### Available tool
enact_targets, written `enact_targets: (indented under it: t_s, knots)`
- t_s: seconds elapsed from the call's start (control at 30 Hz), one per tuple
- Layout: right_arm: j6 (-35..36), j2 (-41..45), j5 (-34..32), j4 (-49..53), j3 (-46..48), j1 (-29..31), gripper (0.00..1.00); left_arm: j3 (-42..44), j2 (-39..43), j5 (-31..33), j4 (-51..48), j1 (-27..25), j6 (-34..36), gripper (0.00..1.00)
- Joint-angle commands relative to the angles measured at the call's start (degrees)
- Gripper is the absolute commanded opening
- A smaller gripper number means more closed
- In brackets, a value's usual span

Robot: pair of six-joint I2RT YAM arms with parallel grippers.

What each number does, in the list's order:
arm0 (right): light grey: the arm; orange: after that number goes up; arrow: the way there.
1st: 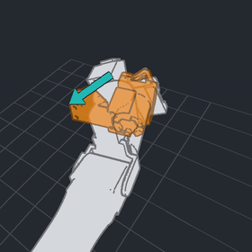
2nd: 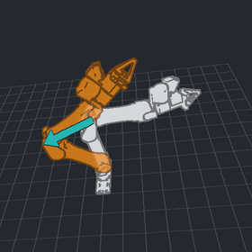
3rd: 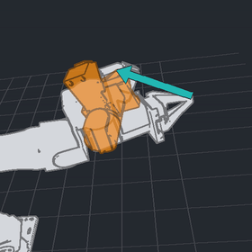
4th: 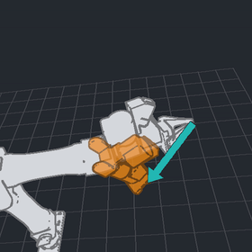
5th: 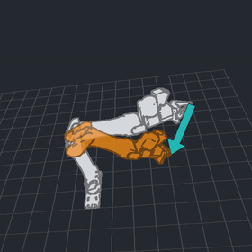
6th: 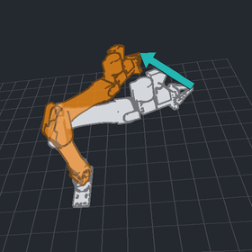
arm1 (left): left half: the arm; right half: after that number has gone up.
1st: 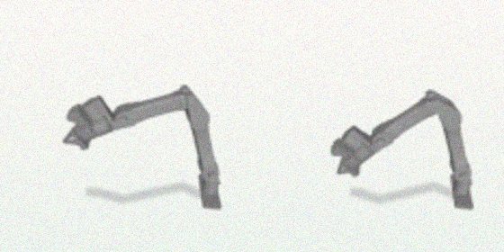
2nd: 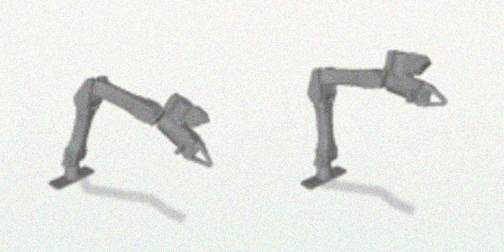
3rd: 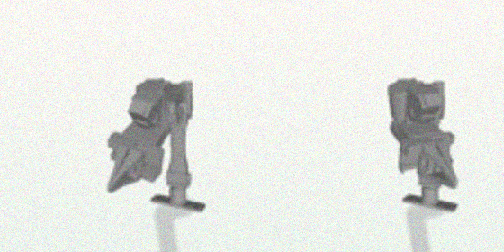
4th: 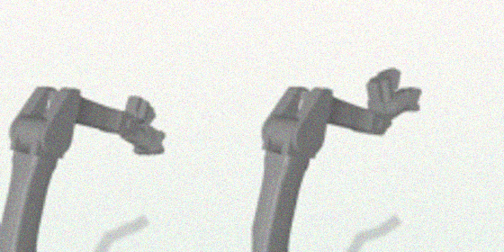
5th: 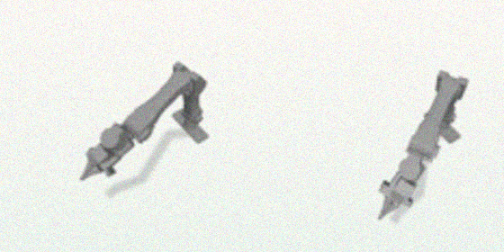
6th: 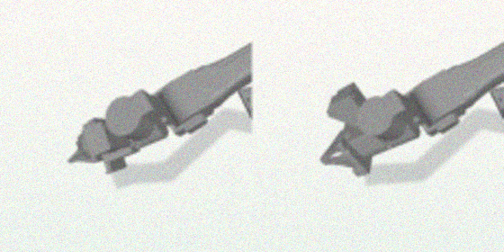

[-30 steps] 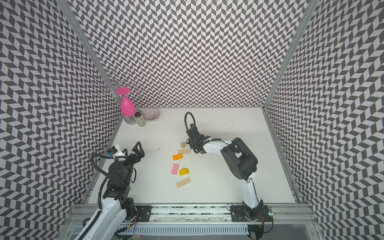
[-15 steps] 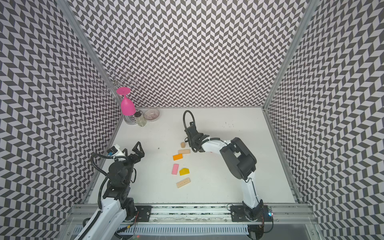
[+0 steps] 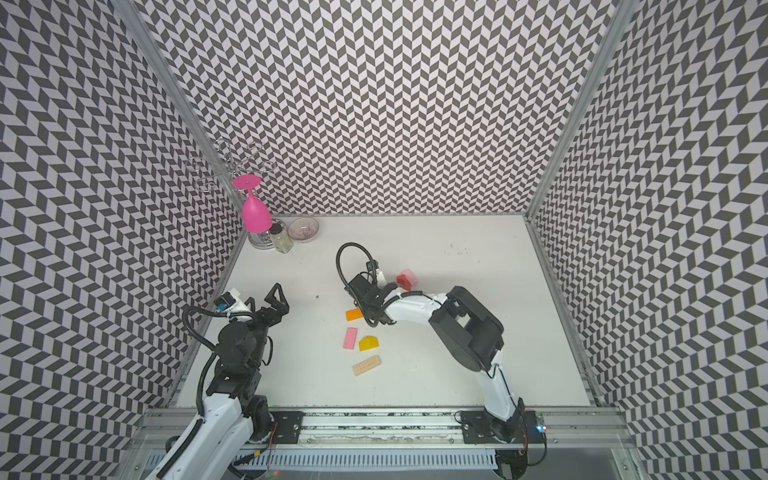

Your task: Build the wood block tower

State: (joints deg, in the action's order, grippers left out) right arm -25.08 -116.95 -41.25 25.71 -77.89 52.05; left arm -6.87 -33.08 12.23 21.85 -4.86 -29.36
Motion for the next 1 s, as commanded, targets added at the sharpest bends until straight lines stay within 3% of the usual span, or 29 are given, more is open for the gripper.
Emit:
enact_targets:
  t_s: [0.0, 0.23, 0.53, 0.73, 0.97]
  knots:
    - [-8.7, -1.1, -5.4, 12.3, -0.6, 0.8, 0.01, 0.1, -0.3, 0.9, 1.6, -0.2, -0.4, 1.0]
    - [-17.1, -2.2, -8.0, 22.3, -0.9, 3.0, 0.01, 0.3, 0.5, 1.0, 1.0, -0.2, -0.4, 1.0]
    - [-22.9, -10.8, -10.1, 31.7, -6.2, 5.7, 0.01, 0.9, 3.0, 1.2, -0.2, -0.2, -0.5, 1.0]
    - [-22.0, -14.2, -9.8, 32.1, -9.1, 7.4, 0.07, 1.1, 3.5, 1.0, -0.2, -0.2, -0.5, 1.0]
    - [-15.3, -14.5, -6.2, 25.7, -10.1, 8.0, 0.08, 1.1, 3.4, 1.2, 0.0, -0.2, -0.6, 1.0]
